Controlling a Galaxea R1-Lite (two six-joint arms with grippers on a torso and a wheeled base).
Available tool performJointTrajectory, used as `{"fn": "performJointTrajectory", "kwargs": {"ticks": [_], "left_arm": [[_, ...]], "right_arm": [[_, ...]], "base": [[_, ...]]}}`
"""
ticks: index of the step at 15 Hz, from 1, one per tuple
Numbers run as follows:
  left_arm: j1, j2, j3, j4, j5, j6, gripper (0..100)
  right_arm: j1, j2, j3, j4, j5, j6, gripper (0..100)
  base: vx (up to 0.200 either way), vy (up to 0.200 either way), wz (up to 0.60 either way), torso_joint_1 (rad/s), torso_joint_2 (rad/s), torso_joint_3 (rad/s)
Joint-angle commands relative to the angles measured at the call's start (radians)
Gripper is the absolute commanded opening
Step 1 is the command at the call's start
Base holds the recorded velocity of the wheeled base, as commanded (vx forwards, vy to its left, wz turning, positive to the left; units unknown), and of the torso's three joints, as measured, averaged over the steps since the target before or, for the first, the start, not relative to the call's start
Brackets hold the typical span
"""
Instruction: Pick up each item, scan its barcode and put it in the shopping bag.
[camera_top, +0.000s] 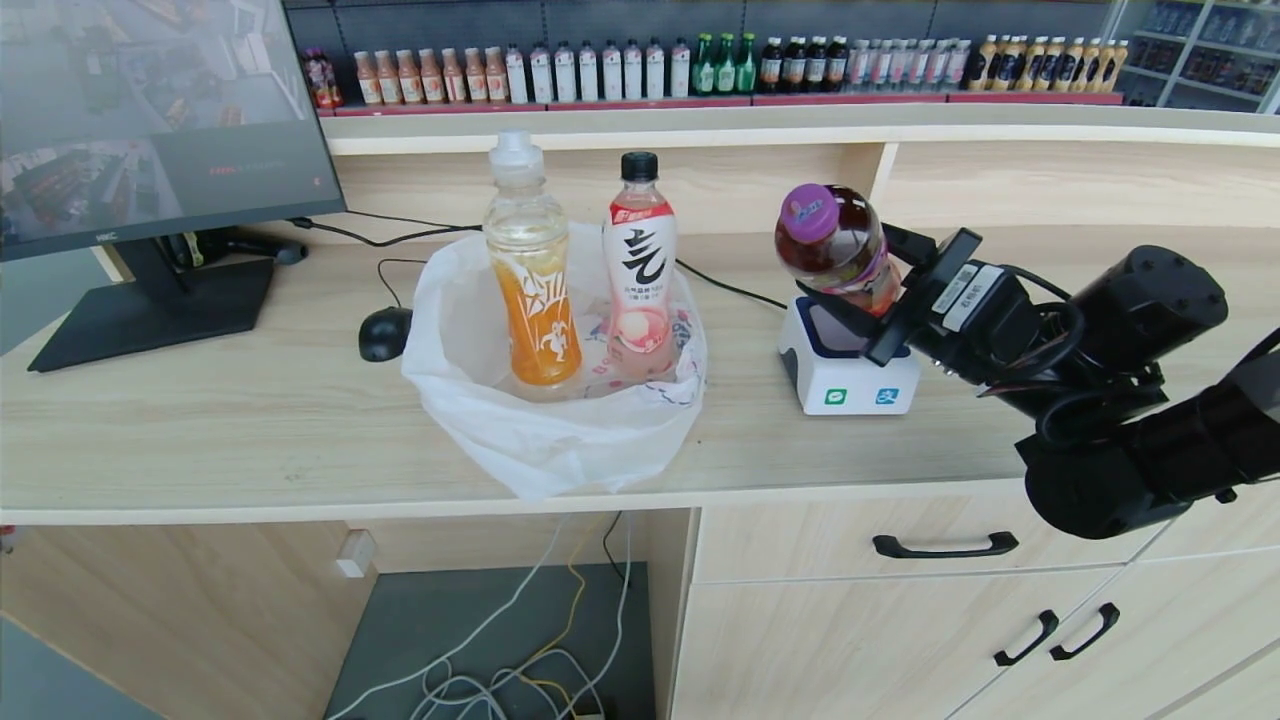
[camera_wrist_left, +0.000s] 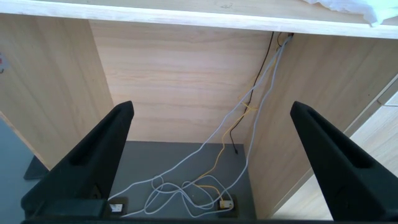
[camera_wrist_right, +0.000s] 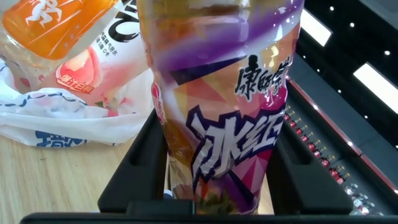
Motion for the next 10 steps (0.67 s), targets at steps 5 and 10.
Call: {"fn": "performJointTrajectory", "kwargs": {"ticks": [5,10], "left_arm": [[0.0,0.0,0.0,0.0,0.0,0.0,100],[0.0,0.0,0.0,0.0,0.0,0.0,100]], "right_arm": [[0.014,-0.043,0.005,-0.001,-0.007,0.045,0],[0.06,-0.106,0.011,-0.001,-0.116,0.157,0]], "base": [[0.0,0.0,0.0,0.0,0.0,0.0],[0.0,0.0,0.0,0.0,0.0,0.0]]}}
